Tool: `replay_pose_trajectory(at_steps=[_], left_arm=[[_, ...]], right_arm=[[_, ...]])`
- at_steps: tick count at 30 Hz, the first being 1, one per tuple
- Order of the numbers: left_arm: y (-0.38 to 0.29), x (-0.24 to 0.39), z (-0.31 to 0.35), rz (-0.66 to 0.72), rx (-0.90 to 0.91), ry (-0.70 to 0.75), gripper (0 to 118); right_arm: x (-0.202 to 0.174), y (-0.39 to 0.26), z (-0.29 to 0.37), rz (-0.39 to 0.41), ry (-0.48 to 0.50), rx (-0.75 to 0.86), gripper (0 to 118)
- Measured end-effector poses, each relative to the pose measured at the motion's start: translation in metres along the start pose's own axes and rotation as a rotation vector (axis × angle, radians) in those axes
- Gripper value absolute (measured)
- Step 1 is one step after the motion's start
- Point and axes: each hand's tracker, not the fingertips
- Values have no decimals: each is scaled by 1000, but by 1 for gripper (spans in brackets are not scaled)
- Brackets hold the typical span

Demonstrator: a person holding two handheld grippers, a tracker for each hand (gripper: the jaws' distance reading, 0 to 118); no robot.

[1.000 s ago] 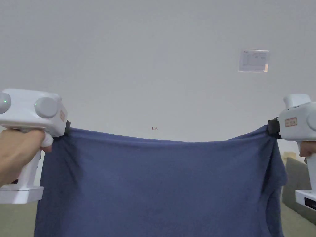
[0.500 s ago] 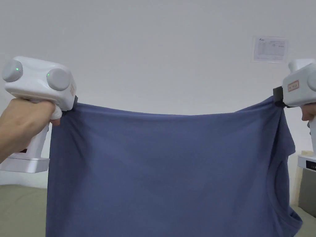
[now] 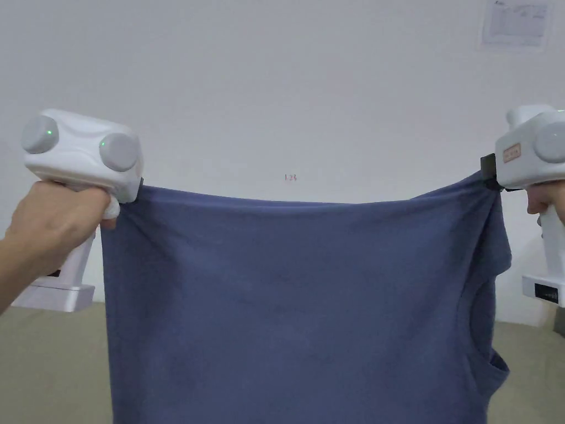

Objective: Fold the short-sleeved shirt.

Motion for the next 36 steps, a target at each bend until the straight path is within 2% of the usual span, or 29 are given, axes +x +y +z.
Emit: replay_pose_trajectory(at_steps=[4, 9, 10, 12, 13, 14, 20, 23, 24, 26, 29, 32, 34, 36], left_arm=[[-52, 5, -24, 5, -83, -25, 6], [-141, 2, -17, -7, -186, -70, 6], [-159, 0, -11, -26, -206, -79, 6], [-193, -5, 4, -39, -256, -90, 6], [-211, -11, 15, -10, -255, -105, 6], [-226, -14, 24, -14, -271, -111, 6], [-327, -39, 91, 2, -348, -152, 6], [-376, -48, 125, -22, -379, -175, 6], [-391, -51, 137, -28, -380, -181, 6], [-412, -59, 156, -43, -375, -192, 6], [-438, -72, 179, -64, -397, -197, 6], [-455, -87, 198, -58, -419, -208, 6], [-464, -96, 209, -37, -422, -215, 6], [-472, -102, 217, 9, -435, -235, 6]], right_arm=[[-9, -63, 0, 48, 28, -76, 0], [-8, -150, 33, 17, 97, -191, 0], [-5, -167, 45, -11, 103, -192, 0], [0, -200, 69, -11, 126, -232, 0], [0, -218, 83, -14, 109, -243, 0], [4, -234, 97, -20, 145, -270, 0], [22, -327, 177, -85, 168, -365, 0], [25, -371, 224, -75, 183, -403, 0], [26, -386, 238, -94, 179, -415, 0], [30, -412, 262, -80, 199, -448, 0], [36, -444, 296, -120, 186, -484, 0], [42, -462, 325, -118, 194, -503, 0], [47, -473, 340, -140, 203, -518, 0], [45, -482, 352, -130, 203, -524, 0]])
